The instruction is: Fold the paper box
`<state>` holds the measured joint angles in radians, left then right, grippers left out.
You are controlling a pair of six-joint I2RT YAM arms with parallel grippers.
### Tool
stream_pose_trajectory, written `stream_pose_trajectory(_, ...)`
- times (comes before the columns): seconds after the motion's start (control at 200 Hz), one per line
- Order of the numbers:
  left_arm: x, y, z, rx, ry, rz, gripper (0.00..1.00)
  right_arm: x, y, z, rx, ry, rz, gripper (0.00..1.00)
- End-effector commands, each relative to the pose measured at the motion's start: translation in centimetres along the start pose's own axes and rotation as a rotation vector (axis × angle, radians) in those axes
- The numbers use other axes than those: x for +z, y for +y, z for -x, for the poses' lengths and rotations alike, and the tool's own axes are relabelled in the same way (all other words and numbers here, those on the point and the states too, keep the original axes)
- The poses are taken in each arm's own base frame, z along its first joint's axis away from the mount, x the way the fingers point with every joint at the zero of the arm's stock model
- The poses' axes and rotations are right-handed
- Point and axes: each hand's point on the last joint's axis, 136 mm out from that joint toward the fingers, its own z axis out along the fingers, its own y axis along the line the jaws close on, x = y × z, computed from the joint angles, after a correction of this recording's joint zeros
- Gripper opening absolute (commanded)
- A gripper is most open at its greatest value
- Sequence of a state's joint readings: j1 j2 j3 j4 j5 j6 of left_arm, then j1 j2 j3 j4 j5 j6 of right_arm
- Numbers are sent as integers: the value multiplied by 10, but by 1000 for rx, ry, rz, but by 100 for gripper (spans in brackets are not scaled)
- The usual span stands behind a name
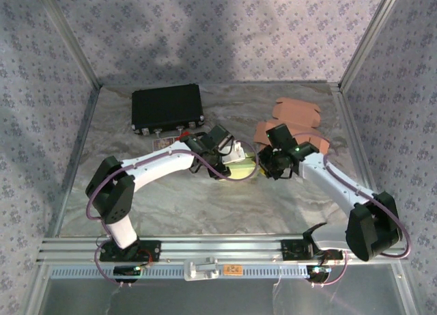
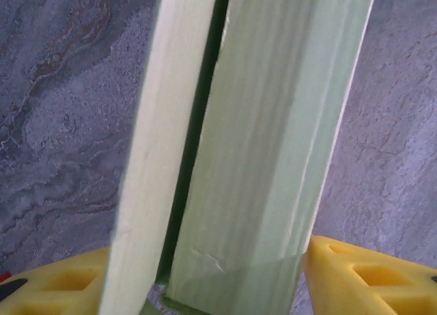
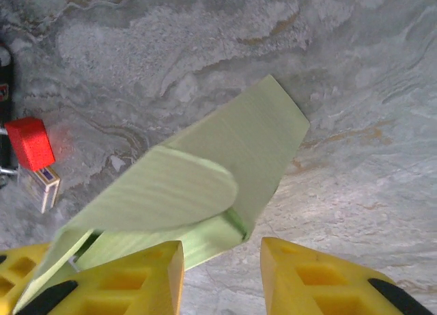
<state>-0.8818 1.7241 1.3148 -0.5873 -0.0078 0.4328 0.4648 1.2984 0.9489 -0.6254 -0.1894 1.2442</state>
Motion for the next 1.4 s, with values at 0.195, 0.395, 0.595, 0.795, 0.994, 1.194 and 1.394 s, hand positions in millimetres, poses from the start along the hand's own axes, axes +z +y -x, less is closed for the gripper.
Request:
stream_pose_trajectory(0.195, -2, -2, 5, 8, 1, -35, 57, -68, -2, 37, -564, -84, -48, 33)
stream_pose_trajectory(0.395, 0, -4, 4, 10, 8, -40, 56, -75, -9, 46, -864, 14, -141, 31)
stream_pose_trajectory(0.595, 0, -3, 5, 13, 10, -41, 56, -52, -5, 29, -1094, 59, -243, 32)
stream_pose_trajectory(0.795, 0, -4, 5, 12, 12, -42, 56, -35, -1, 41, -1137, 18, -345, 34)
stream_pose_trajectory(0.994, 1, -4, 4, 16, 15, -46, 56, -23, 15, 43, -1208, 15, -321, 34)
stream_pose_trajectory(1.194, 1, -4, 4, 18, 16, -44, 56, -10, 17, 34, -1217, 71, -293, 28)
stream_pose_trajectory(1.394, 3, -5, 1, 14, 22, -48, 56, -7, 17, 36, -1216, 58, -302, 24)
